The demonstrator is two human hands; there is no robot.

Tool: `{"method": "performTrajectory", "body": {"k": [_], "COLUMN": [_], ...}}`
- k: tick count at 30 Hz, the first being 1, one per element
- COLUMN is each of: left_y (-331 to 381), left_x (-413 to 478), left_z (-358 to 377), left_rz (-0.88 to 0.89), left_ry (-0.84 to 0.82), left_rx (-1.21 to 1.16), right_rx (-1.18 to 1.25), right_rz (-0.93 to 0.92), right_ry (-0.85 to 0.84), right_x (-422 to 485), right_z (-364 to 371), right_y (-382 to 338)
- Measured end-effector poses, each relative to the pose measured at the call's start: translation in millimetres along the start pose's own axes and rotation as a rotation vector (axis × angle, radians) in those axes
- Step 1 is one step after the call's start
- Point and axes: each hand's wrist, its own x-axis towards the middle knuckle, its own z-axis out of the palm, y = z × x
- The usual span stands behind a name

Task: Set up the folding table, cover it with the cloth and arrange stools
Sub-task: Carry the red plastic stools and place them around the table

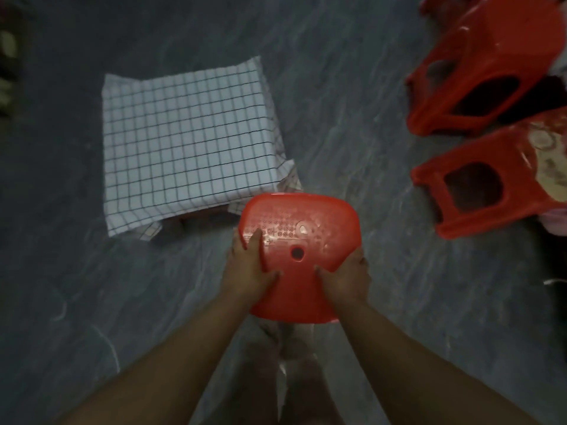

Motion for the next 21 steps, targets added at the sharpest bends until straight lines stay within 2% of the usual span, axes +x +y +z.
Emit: {"method": "performTrajectory", "body": {"k": [4, 9, 21], "left_y": [-53, -105, -202], "left_x": [3, 19, 67], "left_z": [-1, 1, -5], "left_rz": [-0.11, -0.183, -0.211], "left_ry": [0.053, 0.108, 0.147], "left_rx": [-0.033, -0.069, -0.117], "right_rx": [-0.081, -0.132, -0.164], "right_rz": [-0.103, -0.166, -0.229], "right_ry": [-0.105, -0.153, -0.129], "right_x": [6, 17, 21], "right_z": [50, 104, 208], "right_y": [-22, -46, -82]}}
